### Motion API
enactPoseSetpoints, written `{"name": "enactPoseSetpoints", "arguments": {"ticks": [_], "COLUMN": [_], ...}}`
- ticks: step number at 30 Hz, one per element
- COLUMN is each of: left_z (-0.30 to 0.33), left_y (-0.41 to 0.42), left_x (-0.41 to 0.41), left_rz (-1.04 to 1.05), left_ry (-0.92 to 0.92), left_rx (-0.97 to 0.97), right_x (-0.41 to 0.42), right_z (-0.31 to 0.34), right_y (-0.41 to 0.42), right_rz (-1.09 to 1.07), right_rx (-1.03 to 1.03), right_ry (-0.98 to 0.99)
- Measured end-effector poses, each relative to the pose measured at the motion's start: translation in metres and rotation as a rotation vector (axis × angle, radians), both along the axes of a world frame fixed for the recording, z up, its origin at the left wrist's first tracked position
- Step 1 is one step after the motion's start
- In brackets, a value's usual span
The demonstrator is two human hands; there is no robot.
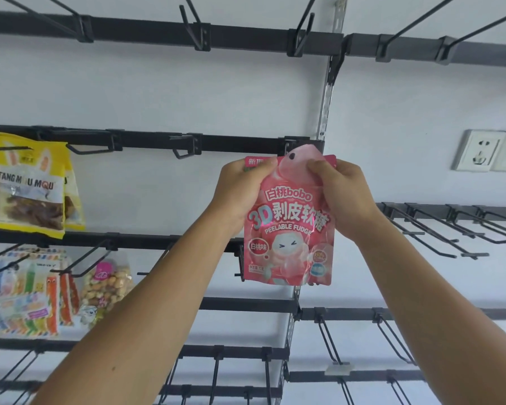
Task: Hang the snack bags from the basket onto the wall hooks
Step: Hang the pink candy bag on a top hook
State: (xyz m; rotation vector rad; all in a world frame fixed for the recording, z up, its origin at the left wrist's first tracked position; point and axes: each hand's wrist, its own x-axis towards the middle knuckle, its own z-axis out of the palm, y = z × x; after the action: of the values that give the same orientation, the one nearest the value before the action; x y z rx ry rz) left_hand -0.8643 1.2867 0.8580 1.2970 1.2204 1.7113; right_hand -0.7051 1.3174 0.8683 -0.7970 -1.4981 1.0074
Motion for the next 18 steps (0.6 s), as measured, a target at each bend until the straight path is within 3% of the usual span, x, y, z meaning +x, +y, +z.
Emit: {"name": "enactPoseSetpoints", "arguments": {"ticks": [8,18], "left_z": [-0.012,-0.015], "left_y": [0.038,0.072], "left_x": [-0.005,-0.011], "left_rz": [0.146,0.354], "left_ry": [0.108,0.224], "left_rx": [-0.044,-0.031], "right_x": [-0.008,-0.023], "right_z": [-0.013,-0.019], "right_y": [0.041,0.070], "right_rz": [-0.073,-0.358], "right_rx": [-0.007,0.051], "right_ry": [-0.132,-0.250]}}
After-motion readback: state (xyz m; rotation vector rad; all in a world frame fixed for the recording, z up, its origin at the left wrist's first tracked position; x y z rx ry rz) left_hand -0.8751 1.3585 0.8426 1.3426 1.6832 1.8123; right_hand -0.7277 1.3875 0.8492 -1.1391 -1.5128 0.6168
